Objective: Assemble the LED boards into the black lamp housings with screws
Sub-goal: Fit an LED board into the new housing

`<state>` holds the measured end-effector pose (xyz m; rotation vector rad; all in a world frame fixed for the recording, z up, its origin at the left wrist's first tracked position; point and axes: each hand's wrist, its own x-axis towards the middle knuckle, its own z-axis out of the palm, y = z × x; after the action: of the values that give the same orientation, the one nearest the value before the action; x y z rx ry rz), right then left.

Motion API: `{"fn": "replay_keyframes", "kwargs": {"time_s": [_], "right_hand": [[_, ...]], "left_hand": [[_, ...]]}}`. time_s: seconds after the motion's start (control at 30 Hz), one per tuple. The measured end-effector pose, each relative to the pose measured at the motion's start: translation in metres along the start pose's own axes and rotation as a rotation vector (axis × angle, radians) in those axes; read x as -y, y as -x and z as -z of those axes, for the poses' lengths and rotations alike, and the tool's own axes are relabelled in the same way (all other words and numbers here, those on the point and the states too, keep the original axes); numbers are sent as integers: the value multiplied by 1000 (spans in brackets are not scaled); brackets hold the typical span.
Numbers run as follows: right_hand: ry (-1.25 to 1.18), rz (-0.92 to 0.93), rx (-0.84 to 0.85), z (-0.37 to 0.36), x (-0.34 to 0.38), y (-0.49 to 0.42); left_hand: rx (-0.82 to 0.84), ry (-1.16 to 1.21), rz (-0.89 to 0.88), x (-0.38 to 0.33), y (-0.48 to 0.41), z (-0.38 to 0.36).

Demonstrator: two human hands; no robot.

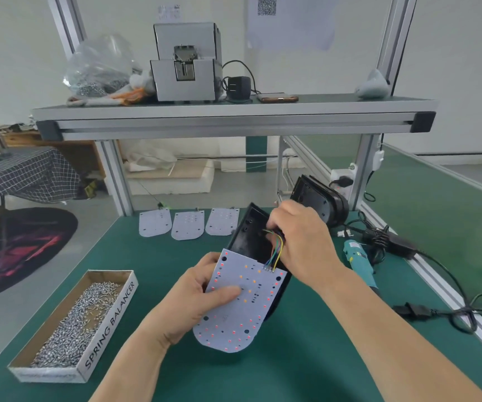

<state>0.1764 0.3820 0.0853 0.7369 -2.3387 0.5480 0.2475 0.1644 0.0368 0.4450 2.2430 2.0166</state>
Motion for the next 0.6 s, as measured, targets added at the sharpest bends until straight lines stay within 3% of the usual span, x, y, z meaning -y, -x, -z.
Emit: {"fn": "replay_keyframes", "kwargs": {"time_s": [0.1, 0.2, 0.3, 0.6], "right_hand": [[-203, -56, -26, -4, -7, -1], [-445, -280, 184, 2, -20, -8], [-434, -308, 315, 3, -29, -14], [-319, -256, 201, -2, -21, -12]], "left_hand": [[20, -66, -29, -4, 1, 0], [55, -152, -45, -8, 1, 4], [93, -196, -24, -7, 1, 4], [126, -257, -37, -13, -10, -9]]}}
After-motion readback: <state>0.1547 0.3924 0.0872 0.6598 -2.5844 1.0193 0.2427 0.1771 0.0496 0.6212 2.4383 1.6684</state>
